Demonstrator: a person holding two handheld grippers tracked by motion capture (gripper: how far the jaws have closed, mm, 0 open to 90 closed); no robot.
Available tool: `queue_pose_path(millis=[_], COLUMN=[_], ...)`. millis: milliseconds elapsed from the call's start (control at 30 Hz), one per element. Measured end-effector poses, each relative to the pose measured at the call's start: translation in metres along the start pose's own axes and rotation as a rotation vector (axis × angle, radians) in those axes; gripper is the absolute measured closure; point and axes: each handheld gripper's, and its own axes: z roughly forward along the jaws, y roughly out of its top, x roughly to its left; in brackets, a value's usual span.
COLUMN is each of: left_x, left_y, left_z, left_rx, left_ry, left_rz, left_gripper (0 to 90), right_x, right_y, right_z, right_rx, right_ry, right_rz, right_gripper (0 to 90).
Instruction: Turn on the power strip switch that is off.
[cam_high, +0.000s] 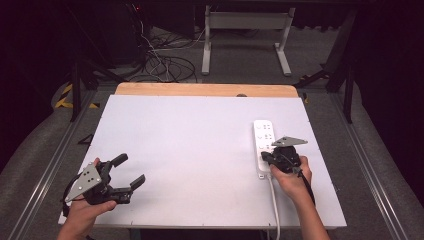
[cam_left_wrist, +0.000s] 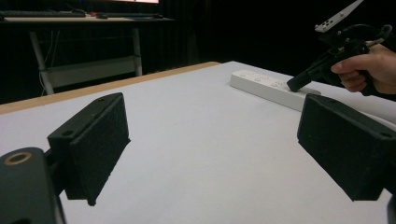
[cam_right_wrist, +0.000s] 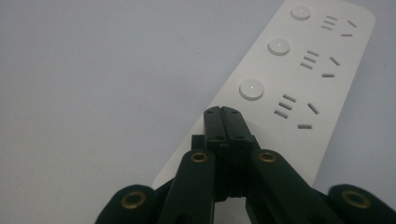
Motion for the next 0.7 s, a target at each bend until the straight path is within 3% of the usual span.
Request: queue_pose_path(millis=[700], left_x=[0.0], left_y=[-0.0001], left_z=[0.0011], left_rx=[0.001], left_ry=[-0.003], left_rz=[0.001], left_gripper=[9.9], right_x=[0.001], right_y=[-0.0024], right_z=[0.0004], right_rx=[-0.012], right_ry=[-0.007], right_rz=[0.001], right_gripper=[90.0])
